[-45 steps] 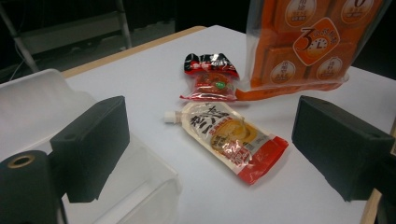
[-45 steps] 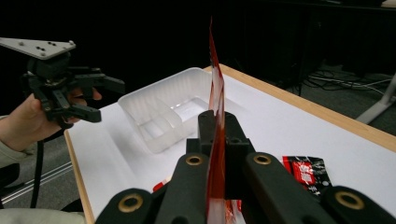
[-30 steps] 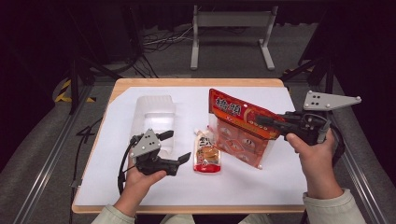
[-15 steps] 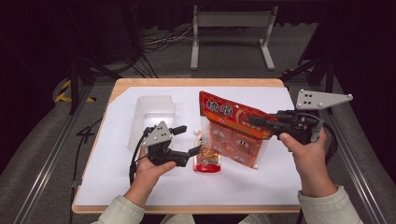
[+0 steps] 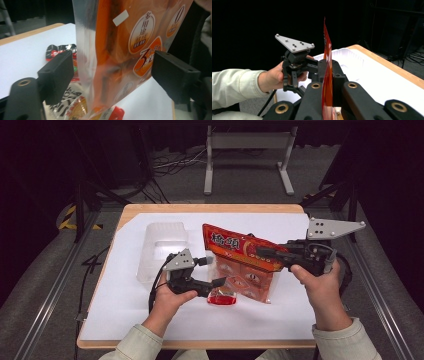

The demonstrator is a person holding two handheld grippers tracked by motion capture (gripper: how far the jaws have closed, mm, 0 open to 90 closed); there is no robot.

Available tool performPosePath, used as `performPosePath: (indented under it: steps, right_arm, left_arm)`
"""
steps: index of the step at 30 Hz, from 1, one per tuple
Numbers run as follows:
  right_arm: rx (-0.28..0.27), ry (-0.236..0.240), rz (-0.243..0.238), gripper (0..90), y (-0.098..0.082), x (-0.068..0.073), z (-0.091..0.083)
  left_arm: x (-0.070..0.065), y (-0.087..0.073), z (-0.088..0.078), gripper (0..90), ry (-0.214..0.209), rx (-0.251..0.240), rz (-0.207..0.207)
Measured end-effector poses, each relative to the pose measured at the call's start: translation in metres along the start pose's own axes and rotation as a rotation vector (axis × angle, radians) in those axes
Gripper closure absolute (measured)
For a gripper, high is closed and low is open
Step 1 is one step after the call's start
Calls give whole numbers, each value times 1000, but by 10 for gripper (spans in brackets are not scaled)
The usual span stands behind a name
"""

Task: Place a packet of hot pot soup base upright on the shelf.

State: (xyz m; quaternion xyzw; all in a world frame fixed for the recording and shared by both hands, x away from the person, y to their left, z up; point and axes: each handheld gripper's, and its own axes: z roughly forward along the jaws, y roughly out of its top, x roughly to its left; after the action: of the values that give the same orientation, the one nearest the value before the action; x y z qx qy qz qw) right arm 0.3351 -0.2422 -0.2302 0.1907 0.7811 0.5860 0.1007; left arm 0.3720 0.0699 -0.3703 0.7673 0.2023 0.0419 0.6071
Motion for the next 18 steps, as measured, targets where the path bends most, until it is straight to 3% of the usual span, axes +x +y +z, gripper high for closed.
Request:
performPosePath:
  steps: [3, 6, 9, 11, 14, 18]
  right_arm:
    - [-9, 19, -3, 900, -1, 0, 3]
    - [-14, 29, -6, 900, -2, 0, 6]
    - [-20, 36, -8, 900, -4, 0, 8]
    - [-27, 42, -8, 900, -4, 0, 9]
    - [-37, 47, -11, 900, -6, 0, 9]
    - [-63, 64, -5, 900, -8, -1, 12]
  left_arm:
    - [0, -1, 5, 237, -32, -13, 7]
    - [2, -3, 9, 217, -72, -3, -20]
    - [5, -5, 13, 239, -133, -79, -2]
    - [6, -6, 15, 190, -163, -118, 0]
    - [7, -6, 16, 174, -177, -148, 12]
    - [7, -6, 18, 146, -203, -169, -4]
